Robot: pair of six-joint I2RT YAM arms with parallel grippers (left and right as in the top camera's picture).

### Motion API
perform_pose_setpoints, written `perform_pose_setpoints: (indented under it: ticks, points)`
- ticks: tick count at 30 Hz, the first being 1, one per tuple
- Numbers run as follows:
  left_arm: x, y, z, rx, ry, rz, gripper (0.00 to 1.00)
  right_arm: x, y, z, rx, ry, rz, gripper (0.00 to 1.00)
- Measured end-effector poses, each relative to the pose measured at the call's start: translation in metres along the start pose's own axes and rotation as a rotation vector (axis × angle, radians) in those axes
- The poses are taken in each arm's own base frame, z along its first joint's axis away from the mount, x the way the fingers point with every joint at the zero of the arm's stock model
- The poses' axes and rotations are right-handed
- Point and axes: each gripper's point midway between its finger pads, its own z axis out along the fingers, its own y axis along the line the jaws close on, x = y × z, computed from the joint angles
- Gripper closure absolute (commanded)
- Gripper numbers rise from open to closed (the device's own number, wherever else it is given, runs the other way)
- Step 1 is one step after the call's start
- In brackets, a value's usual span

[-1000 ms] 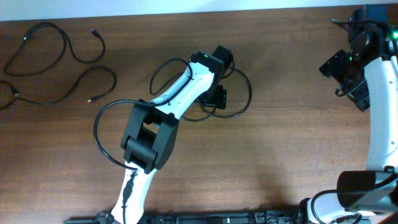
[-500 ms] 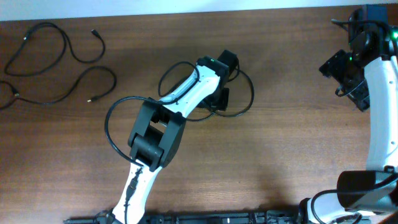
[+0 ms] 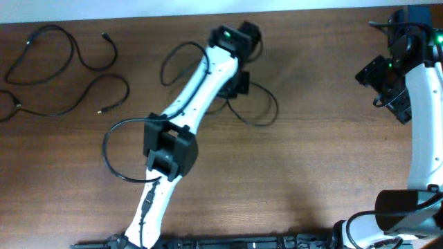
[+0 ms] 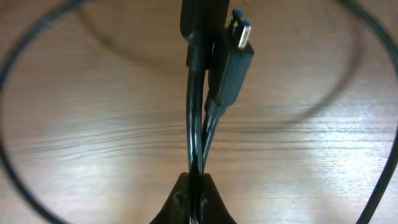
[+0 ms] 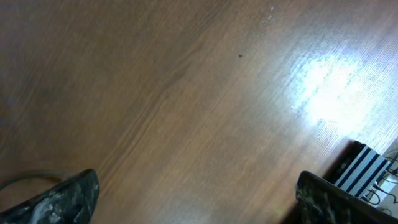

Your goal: Untangle cables

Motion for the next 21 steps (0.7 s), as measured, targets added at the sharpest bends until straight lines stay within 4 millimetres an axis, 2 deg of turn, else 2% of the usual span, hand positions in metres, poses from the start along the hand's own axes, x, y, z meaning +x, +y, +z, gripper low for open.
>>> perform_pose_setpoints:
  ticks: [1,2,4,7,8,9,10,13,15,16,17,18,21]
  points:
    - [-0.010,0.026,-0.023,-0.016,-0.030,-0.050,1.00,0.000,0.000,0.000,0.000,0.000,0.000,0.02]
    - [-0.017,0.047,-0.037,-0.027,-0.054,-0.102,1.00,0.000,0.000,0.000,0.000,0.001,-0.001,0.02]
    - [-0.031,0.079,-0.054,-0.022,-0.105,-0.184,1.00,0.000,0.000,0.000,0.000,0.001,-0.001,0.02]
    - [-0.039,0.147,-0.091,-0.014,-0.186,-0.335,1.00,0.000,0.000,0.000,0.001,0.001,0.000,0.02]
    - [-0.038,0.163,-0.105,-0.009,-0.216,-0.368,1.00,0.000,0.000,0.000,0.001,0.001,-0.001,0.02]
    - [-0.031,0.194,-0.140,0.000,-0.293,-0.437,1.00,0.000,0.000,0.000,0.001,0.001,-0.001,0.02]
    - [-0.023,0.216,-0.168,0.006,-0.358,-0.485,1.00,0.000,0.000,0.000,0.000,0.001,-0.001,0.01]
    - [0.013,0.254,-0.243,0.017,-0.540,-0.552,1.00,0.000,0.000,0.000,0.001,0.001,0.000,0.02]
    - [0.028,0.270,-0.265,0.002,-0.598,-0.584,1.00,0.000,0.000,0.000,0.001,0.001,0.000,0.02]
    - [0.038,0.290,-0.273,-0.020,-0.624,-0.633,1.00,0.000,0.000,0.000,0.001,0.001,0.000,0.02]
    - [0.042,0.304,-0.275,-0.039,-0.629,-0.667,1.00,0.000,0.000,0.000,0.001,0.001,-0.001,0.02]
    - [0.050,0.329,-0.272,-0.065,-0.621,-0.728,1.00,0.000,0.000,0.000,0.000,0.001,-0.001,0.02]
    - [0.062,0.358,-0.259,-0.086,-0.571,-0.800,1.00,0.000,0.000,0.000,0.001,0.001,-0.001,0.02]
